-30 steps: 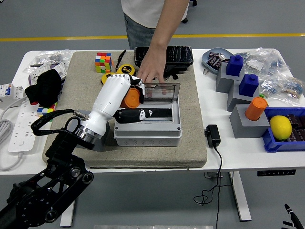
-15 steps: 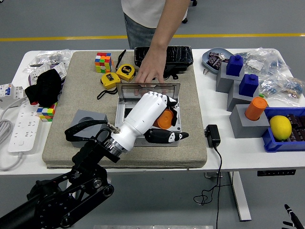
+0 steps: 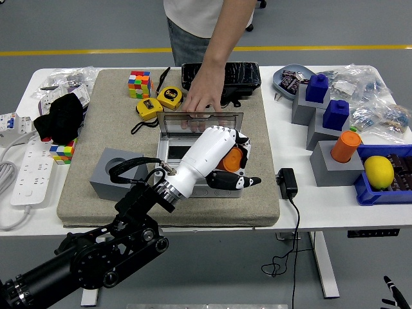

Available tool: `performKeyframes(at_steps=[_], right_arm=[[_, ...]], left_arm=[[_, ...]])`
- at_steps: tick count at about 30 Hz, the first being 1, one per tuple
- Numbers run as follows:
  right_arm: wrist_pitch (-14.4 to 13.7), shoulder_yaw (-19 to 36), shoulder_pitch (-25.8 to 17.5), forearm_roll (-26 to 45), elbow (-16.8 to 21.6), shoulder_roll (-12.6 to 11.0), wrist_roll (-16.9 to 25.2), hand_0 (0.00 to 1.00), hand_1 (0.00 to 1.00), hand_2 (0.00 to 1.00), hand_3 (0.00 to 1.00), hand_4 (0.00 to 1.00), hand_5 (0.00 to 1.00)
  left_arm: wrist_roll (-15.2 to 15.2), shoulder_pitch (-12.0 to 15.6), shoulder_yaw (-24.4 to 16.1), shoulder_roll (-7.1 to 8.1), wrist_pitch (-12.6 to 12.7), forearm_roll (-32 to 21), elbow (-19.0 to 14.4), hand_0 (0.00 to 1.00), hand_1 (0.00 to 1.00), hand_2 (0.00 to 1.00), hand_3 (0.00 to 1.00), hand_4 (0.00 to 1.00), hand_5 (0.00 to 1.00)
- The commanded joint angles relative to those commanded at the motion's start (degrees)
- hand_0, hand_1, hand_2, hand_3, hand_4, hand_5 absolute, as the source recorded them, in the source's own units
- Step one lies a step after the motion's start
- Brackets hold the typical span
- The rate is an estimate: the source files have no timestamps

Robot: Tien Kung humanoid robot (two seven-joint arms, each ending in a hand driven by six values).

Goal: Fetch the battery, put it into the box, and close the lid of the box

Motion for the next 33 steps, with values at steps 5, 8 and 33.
performKeyframes(at_steps=[5,8,33], right_arm=[[0.0,-0.1,0.0,0.0,0.0,0.0,0.0,0.882,0.792,0.762,0.790,0.998,0.998],[0.0,-0.1,0.0,-0.1,0.0,0.0,0.0,0.883,0.792,0.762,0.791,0.998,0.998],[0.0,0.2,0.0,-0.3,0.0,0.0,-0.1,0.881,0.792,0.761,0.791,0.998,0.998]], left_arm=[[-0.8,-1.9,-0.8,-0.86,0.6,-1.3,4.4,0.041,0.002,0.002,0.002,0.998,0.219],[-1.5,-2.9,-0.4,-0.86,0.8,-2.9,6.9,0.041,0.002,0.002,0.002,0.998,0.326],[-3.5,-3.9,-0.5,-0.86,0.5,-4.6,14.4,0.046,0.002,0.002,0.002,0.998,0.726]])
